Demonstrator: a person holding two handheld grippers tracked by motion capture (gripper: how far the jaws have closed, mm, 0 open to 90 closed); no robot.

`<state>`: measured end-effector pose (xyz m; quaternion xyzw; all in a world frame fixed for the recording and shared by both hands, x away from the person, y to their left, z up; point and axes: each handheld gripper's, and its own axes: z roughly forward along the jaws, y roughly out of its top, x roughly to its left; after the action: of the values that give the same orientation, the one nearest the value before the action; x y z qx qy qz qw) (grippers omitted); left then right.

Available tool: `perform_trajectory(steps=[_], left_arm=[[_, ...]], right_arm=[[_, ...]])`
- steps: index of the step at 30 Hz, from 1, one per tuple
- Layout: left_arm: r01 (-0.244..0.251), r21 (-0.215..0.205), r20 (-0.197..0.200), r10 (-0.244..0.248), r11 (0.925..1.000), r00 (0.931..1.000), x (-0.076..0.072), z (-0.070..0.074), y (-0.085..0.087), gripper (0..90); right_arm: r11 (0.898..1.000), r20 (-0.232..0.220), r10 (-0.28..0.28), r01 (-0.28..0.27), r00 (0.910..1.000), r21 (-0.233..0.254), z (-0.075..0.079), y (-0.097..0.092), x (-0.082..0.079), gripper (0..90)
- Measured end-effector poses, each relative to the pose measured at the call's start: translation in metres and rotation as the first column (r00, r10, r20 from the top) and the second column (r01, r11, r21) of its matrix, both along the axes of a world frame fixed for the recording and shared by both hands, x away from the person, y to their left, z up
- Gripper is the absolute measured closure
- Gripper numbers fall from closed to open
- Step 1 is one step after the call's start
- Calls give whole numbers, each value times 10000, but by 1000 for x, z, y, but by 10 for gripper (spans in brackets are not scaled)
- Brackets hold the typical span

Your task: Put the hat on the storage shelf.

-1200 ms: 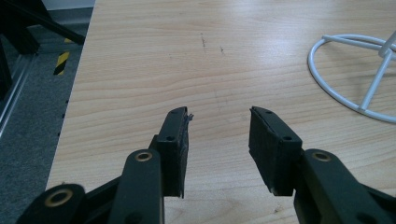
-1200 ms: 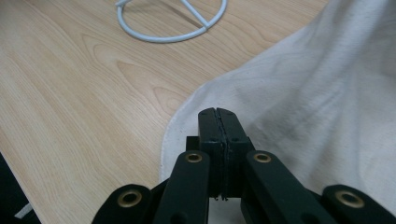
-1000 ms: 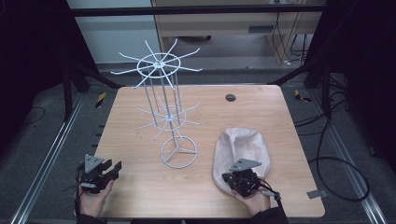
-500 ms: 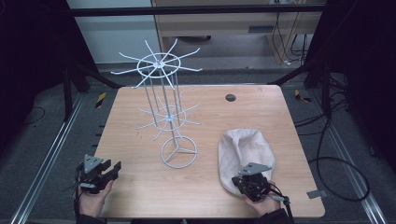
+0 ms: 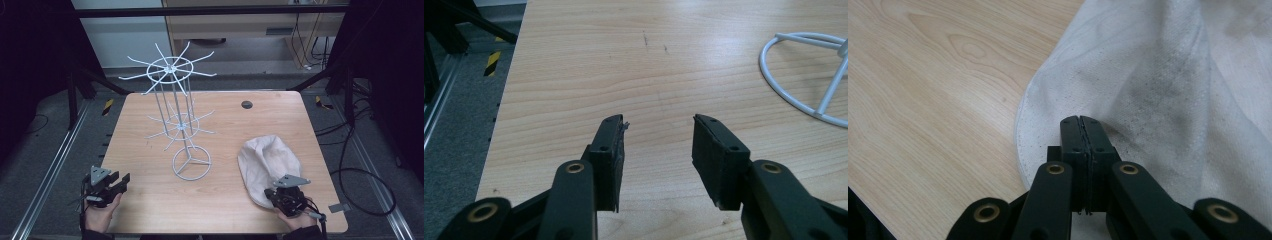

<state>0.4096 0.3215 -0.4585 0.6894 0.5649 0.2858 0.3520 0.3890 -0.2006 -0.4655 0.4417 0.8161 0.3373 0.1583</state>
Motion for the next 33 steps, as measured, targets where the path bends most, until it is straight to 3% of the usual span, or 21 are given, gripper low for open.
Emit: perform_trajectory(steps=[8,13,16,25,33], left_arm=[[-4,38,-15,4,10000,10000,1,-1,-1,553],[-20,69,-3,20,10000,10000,1,-1,0,536],[-3,90,-17,4,10000,10000,1,-1,0,527],[79,193,-82,-77,9998,9999,3,-3,-1,477],[286,424,-222,-277,9987,9994,5,-8,-4,423]], right_arm=[[9992,-99,-387,387,9992,25,1,-13,-1,886],[9986,-123,-478,480,9988,200,7,-14,-1,830],[9987,9,-429,428,9991,271,10,-14,-2,807],[9958,484,-882,868,9949,303,29,-14,0,613],[9914,797,-1281,1254,9885,388,47,-19,4,570]])
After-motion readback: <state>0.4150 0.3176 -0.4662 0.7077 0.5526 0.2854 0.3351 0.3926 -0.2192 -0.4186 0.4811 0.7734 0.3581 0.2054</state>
